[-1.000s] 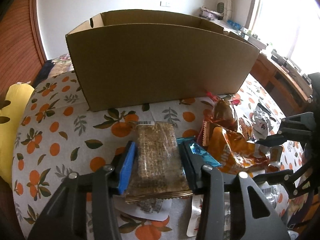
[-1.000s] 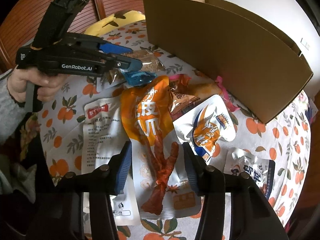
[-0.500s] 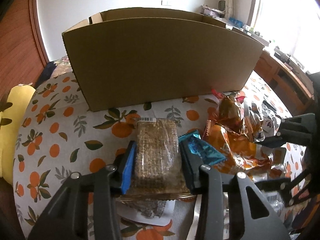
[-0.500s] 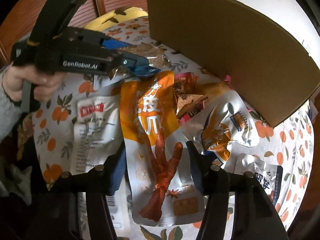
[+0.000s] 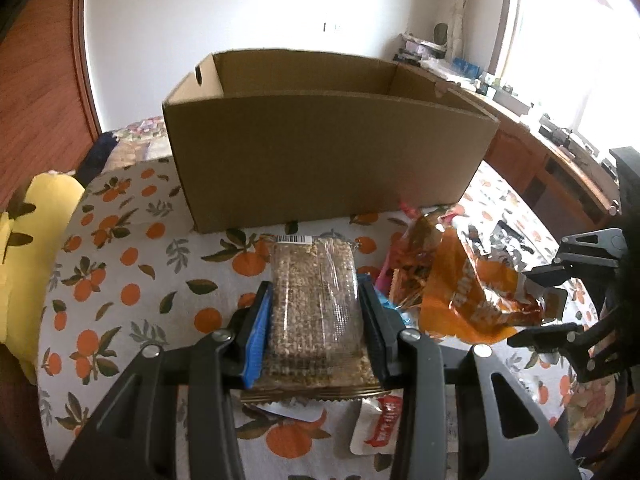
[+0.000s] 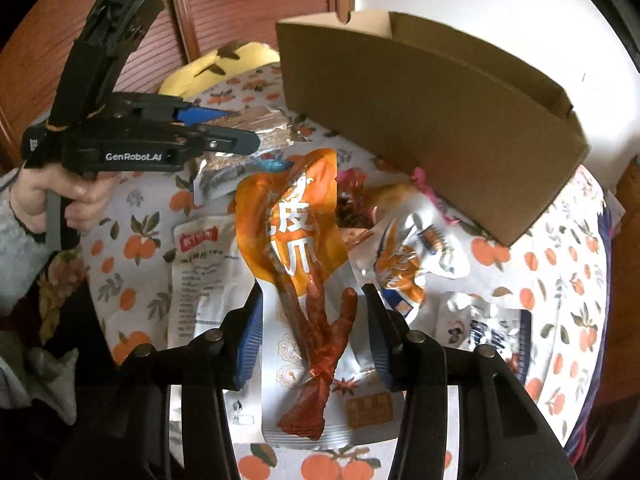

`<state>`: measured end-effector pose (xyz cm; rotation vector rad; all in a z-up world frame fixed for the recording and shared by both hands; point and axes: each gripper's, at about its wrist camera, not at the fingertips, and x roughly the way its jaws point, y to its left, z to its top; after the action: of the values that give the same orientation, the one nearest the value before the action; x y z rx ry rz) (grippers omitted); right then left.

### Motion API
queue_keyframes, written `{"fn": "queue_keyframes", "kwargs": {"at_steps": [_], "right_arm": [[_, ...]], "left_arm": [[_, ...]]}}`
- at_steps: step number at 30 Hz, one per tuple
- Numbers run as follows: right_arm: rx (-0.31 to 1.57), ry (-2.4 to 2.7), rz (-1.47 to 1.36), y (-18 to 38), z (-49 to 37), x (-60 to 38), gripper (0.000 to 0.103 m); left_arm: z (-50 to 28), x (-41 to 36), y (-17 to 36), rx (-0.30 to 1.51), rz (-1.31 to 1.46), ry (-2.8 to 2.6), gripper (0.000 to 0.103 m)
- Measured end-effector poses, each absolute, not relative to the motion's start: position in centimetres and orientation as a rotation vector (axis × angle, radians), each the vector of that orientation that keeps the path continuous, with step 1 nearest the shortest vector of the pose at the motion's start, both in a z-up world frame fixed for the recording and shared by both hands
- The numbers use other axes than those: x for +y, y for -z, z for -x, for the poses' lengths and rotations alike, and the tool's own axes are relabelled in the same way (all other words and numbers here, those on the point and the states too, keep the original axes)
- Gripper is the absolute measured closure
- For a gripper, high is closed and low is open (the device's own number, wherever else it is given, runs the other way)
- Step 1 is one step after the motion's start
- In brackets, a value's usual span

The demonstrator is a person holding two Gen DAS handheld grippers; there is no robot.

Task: Organize snacks
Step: 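Close the left tool on the granola bar while the right tool grips the orange pouch, then carry both snacks over the box and open both tools to drop them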

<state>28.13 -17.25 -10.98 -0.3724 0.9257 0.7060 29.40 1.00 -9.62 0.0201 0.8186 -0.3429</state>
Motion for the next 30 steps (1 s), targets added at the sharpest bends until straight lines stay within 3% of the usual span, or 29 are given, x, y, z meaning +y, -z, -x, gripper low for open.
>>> {"fn": "queue_keyframes", "kwargs": {"at_steps": [30], "right_arm": [[0.753, -0.587, 0.271, 2.3, -29.3, -20.4, 0.055]], "left_arm": [[-28.3, 0.3, 0.3, 0.604, -0.045, 0.379, 0.063]]}}
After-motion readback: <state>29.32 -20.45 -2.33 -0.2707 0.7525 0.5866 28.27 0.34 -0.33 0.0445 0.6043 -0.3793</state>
